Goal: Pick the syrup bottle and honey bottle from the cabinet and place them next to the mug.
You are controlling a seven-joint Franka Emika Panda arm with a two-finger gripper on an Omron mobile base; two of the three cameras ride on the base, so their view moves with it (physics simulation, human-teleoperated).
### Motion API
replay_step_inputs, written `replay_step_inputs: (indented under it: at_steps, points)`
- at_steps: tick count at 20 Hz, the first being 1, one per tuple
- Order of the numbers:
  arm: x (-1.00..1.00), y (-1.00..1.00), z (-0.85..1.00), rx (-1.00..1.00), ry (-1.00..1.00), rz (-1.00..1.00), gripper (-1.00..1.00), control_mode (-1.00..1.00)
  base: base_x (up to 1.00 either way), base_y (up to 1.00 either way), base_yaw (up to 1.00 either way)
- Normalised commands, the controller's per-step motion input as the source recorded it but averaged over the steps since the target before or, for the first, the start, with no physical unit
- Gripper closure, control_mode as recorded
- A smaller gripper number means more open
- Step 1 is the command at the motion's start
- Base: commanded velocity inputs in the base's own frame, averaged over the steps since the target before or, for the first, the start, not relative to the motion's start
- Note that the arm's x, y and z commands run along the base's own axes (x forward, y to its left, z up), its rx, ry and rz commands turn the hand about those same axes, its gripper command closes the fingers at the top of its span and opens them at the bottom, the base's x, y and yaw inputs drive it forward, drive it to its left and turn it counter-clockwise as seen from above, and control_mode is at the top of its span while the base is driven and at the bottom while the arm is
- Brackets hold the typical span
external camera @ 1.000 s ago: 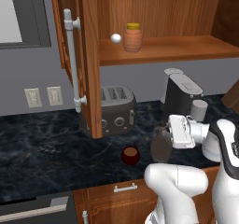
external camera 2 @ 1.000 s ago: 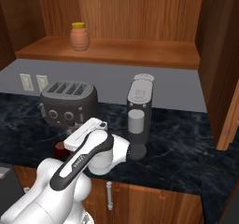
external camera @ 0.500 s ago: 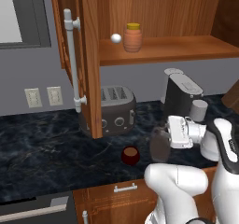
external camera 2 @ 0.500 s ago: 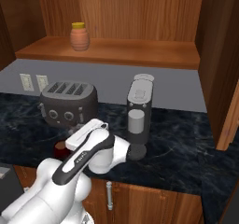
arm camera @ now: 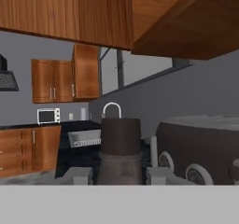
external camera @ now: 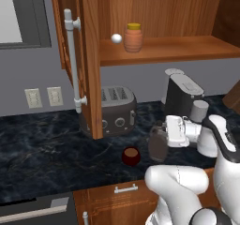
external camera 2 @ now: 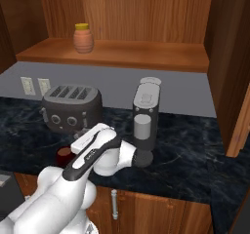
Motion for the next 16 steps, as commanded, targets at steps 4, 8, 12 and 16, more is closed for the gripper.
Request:
replay_step_inputs:
  at_steps: [4, 8, 12, 16]
  points:
    - [0.18, 0.00, -0.13, 0.00, 0.00, 0.00, 1.00, -1.00, 0.00, 0.00, 0.00]
    - [0.22, 0.00, -0.17, 0.00, 0.00, 0.00, 1.00, -1.00, 0.00, 0.00, 0.00]
    - [0.27, 0.01, -0.22, 0.00, 0.00, 0.00, 1.00, -1.00, 0.00, 0.00, 0.00]
    - [0.30, 0.02, -0.26, -0.01, 0.00, 0.00, 1.00, -1.00, 0.00, 0.00, 0.00]
